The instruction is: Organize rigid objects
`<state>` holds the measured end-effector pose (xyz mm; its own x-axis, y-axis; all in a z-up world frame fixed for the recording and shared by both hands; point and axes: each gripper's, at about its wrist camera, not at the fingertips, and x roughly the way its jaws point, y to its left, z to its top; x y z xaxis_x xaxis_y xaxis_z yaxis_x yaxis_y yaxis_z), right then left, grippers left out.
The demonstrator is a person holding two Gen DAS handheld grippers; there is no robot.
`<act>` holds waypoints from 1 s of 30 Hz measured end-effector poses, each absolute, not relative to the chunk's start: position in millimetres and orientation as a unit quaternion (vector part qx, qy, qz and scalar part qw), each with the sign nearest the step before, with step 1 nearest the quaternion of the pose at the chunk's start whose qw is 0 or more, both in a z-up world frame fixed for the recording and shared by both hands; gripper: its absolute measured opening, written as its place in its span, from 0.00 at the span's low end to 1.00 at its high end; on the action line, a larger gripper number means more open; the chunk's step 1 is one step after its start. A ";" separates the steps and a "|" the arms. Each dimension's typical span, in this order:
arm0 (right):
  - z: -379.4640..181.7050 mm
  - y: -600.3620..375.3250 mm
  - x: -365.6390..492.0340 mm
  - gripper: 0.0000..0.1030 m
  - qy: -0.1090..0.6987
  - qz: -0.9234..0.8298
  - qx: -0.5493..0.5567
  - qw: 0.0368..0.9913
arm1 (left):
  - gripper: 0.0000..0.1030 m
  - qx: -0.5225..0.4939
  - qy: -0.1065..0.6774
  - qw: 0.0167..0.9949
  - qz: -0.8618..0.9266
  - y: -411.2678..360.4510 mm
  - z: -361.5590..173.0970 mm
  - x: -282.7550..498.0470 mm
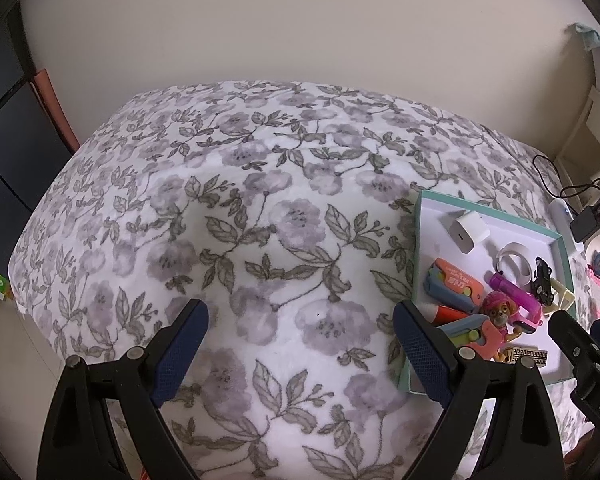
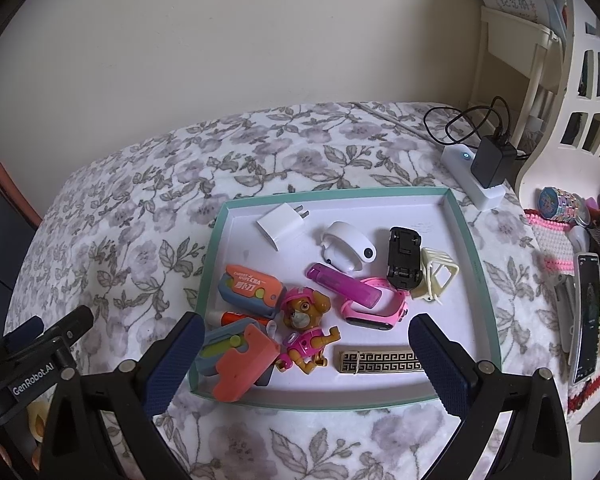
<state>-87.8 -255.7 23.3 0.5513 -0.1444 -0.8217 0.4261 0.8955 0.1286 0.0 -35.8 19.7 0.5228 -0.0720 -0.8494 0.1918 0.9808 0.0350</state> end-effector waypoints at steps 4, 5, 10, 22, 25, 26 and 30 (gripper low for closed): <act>23.5 -255.3 -88.2 1.00 0.442 -0.167 0.155 0.868 | 0.91 0.061 0.484 0.870 -0.072 -35.9 19.2 0.5; 23.5 -254.9 -88.0 1.00 0.441 -0.167 0.154 0.868 | 0.91 0.061 0.484 0.870 -0.072 -36.0 19.1 0.4; 23.5 -255.0 -88.3 1.00 0.443 -0.166 0.156 0.867 | 0.91 0.058 0.485 0.870 -0.066 -35.5 19.0 0.6; 22.4 -254.9 -87.5 1.00 0.443 -0.166 0.152 0.868 | 0.91 0.058 0.485 0.870 -0.063 -34.7 18.3 0.7; 22.4 -254.9 -87.6 1.00 0.443 -0.167 0.153 0.867 | 0.91 0.058 0.485 0.870 -0.061 -34.3 17.7 0.5; 22.5 -254.8 -87.6 1.00 0.443 -0.167 0.153 0.867 | 0.91 0.057 0.485 0.870 -0.060 -34.4 17.7 0.5; 22.4 -255.2 -87.6 1.00 0.444 -0.168 0.152 0.867 | 0.91 0.058 0.485 0.870 -0.061 -34.2 17.7 0.9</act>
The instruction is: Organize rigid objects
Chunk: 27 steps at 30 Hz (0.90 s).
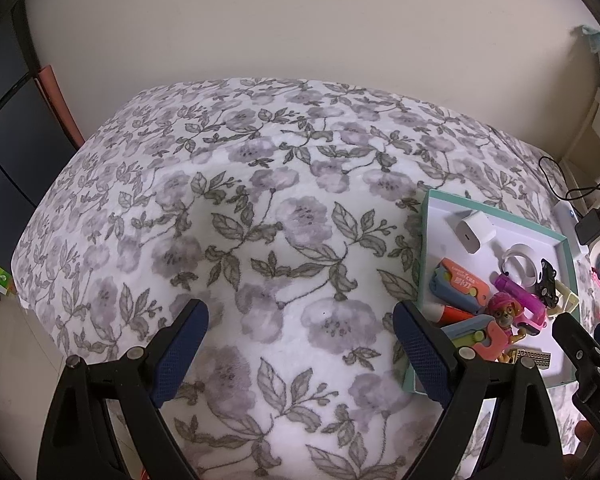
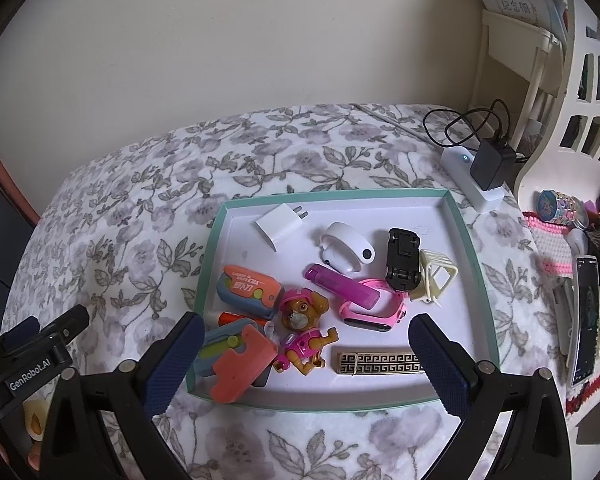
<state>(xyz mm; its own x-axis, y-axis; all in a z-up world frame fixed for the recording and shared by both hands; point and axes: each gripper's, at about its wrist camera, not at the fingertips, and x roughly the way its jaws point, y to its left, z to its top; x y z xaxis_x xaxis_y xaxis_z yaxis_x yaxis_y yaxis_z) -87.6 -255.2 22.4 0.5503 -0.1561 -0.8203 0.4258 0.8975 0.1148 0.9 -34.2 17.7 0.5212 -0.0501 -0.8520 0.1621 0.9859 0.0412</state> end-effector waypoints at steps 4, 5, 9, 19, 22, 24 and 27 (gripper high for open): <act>21.9 -255.7 -87.6 1.00 0.445 -0.168 0.151 0.867 | 0.91 0.057 0.487 0.870 -0.059 -34.1 17.2 0.9; 21.9 -255.7 -87.6 1.00 0.445 -0.168 0.151 0.867 | 0.91 0.056 0.488 0.869 -0.059 -33.7 17.0 1.0; 22.1 -255.2 -87.4 1.00 0.445 -0.168 0.151 0.866 | 0.91 0.054 0.489 0.869 -0.058 -33.3 16.3 1.2; 20.9 -255.7 -87.3 1.00 0.449 -0.169 0.150 0.865 | 0.91 0.053 0.492 0.867 -0.056 -33.5 15.4 1.4; 20.4 -255.3 -86.9 1.00 0.450 -0.168 0.148 0.864 | 0.91 0.053 0.492 0.867 -0.056 -33.4 15.4 1.6; 20.5 -255.2 -86.8 1.00 0.451 -0.168 0.147 0.864 | 0.91 0.053 0.492 0.867 -0.056 -33.1 15.3 1.4; 20.6 -255.3 -86.7 1.00 0.451 -0.169 0.147 0.864 | 0.91 0.053 0.492 0.867 -0.056 -33.2 15.4 1.7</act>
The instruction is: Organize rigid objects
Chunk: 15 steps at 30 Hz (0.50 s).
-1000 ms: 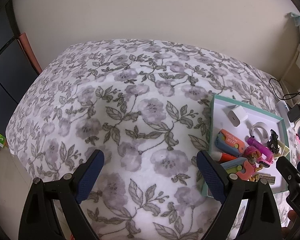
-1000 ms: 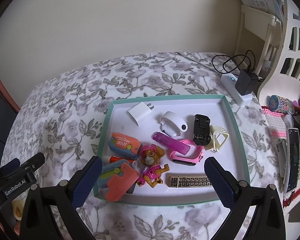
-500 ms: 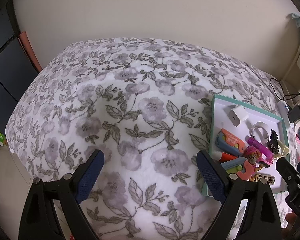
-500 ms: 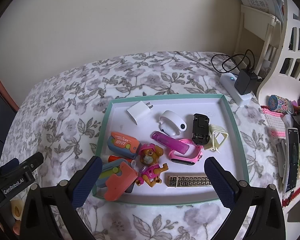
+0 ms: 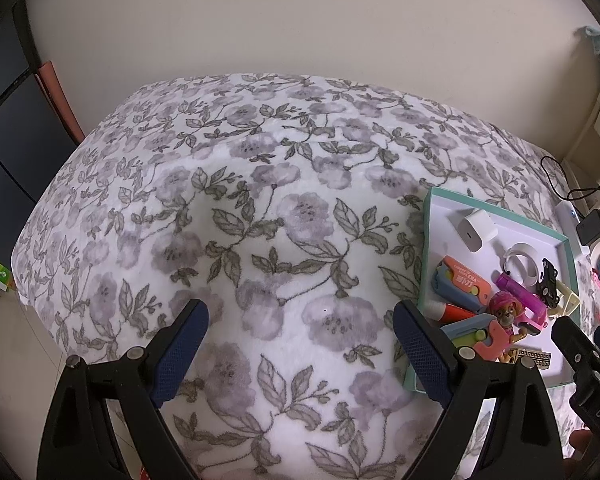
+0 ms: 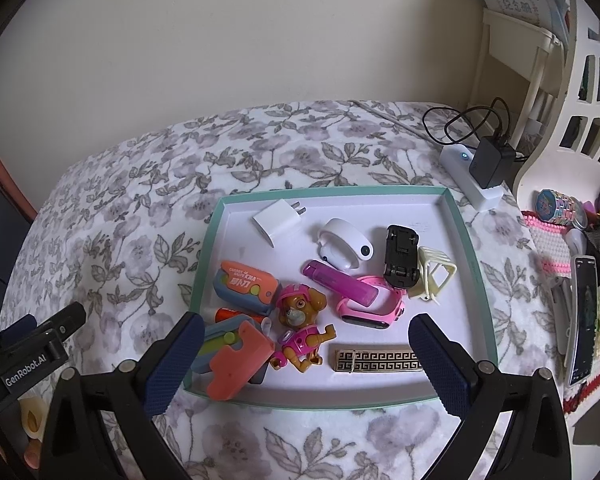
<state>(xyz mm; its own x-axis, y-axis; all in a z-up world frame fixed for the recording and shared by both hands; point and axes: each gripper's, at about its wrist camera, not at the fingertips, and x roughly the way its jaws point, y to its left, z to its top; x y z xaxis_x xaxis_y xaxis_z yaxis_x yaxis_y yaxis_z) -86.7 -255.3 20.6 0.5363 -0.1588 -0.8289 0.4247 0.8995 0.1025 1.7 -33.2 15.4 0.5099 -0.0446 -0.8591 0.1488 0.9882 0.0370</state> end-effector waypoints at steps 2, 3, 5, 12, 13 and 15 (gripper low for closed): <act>20.2 -255.6 -86.7 1.00 0.452 -0.169 0.147 0.863 | 0.91 0.054 0.491 0.867 -0.055 -33.3 15.3 1.7; 19.9 -255.6 -86.8 1.00 0.453 -0.170 0.147 0.863 | 0.91 0.054 0.491 0.868 -0.055 -33.4 15.3 1.6; 20.0 -255.6 -86.5 1.00 0.453 -0.170 0.146 0.863 | 0.91 0.054 0.491 0.867 -0.055 -33.4 15.3 1.4; 19.4 -255.7 -86.7 1.00 0.454 -0.170 0.146 0.863 | 0.91 0.055 0.493 0.867 -0.054 -33.8 15.5 1.6; 19.3 -255.7 -86.8 1.00 0.454 -0.170 0.146 0.863 | 0.91 0.055 0.493 0.866 -0.053 -33.7 15.3 1.7; 19.3 -255.7 -86.6 1.00 0.454 -0.170 0.146 0.862 | 0.91 0.055 0.494 0.866 -0.053 -33.5 14.9 2.1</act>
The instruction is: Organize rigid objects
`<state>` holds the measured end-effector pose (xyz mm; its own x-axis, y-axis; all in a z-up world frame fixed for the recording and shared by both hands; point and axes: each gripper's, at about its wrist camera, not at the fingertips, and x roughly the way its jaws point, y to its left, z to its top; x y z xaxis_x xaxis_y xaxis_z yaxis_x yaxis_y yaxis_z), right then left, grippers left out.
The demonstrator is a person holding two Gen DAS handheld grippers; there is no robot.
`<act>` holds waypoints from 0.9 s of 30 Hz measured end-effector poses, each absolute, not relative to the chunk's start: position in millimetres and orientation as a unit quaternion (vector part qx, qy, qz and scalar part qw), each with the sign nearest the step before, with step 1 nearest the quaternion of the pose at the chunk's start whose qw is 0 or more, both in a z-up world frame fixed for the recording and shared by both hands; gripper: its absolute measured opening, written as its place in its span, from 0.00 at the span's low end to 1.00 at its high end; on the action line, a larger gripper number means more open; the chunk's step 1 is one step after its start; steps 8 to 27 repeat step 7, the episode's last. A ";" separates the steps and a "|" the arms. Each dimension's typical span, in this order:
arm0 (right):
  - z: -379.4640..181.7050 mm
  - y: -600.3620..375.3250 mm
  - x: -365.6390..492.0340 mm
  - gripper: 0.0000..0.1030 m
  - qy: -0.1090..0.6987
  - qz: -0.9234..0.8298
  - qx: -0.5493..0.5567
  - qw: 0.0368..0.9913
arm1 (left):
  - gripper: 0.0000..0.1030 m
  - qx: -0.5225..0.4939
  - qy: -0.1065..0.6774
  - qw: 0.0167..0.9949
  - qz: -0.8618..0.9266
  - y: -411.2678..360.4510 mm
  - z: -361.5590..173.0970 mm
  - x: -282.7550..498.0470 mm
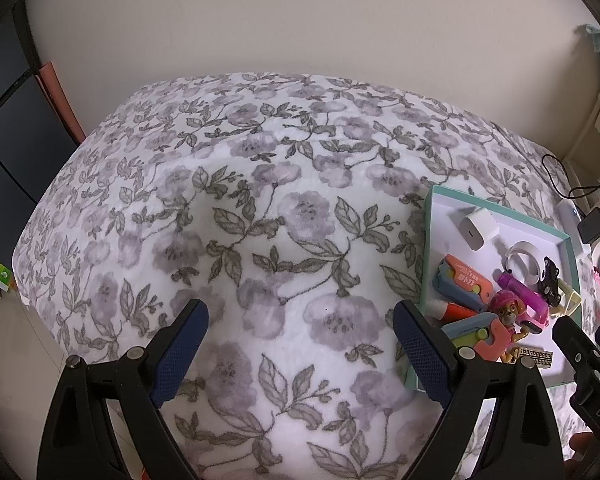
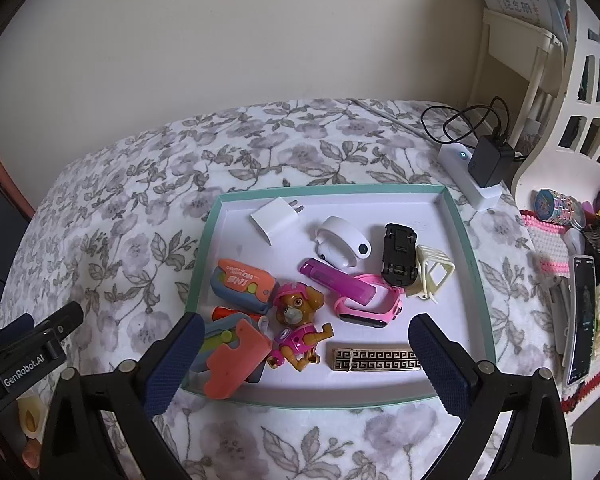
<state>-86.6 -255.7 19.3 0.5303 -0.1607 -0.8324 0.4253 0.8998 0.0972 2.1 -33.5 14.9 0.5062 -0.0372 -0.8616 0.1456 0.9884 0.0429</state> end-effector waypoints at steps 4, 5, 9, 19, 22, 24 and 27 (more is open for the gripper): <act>17.9 -257.4 -87.6 1.00 0.456 -0.169 0.144 0.862 | 0.91 0.054 0.495 0.866 -0.058 -33.8 13.9 1.8; 17.9 -257.3 -87.1 1.00 0.457 -0.169 0.143 0.861 | 0.91 0.054 0.495 0.865 -0.061 -34.6 13.9 1.6; 17.9 -257.7 -86.8 1.00 0.458 -0.169 0.143 0.861 | 0.91 0.054 0.495 0.865 -0.066 -36.7 13.9 1.7; 17.9 -257.7 -86.8 1.00 0.458 -0.169 0.143 0.861 | 0.91 0.054 0.495 0.865 -0.066 -36.7 13.9 1.7; 17.9 -257.7 -86.8 1.00 0.458 -0.169 0.143 0.861 | 0.91 0.054 0.495 0.865 -0.066 -36.7 13.9 1.7; 17.9 -257.7 -86.8 1.00 0.458 -0.169 0.143 0.861 | 0.91 0.054 0.495 0.865 -0.066 -36.7 13.9 1.7; 17.9 -257.7 -86.8 1.00 0.458 -0.169 0.143 0.861 | 0.91 0.054 0.495 0.865 -0.066 -36.7 13.9 1.7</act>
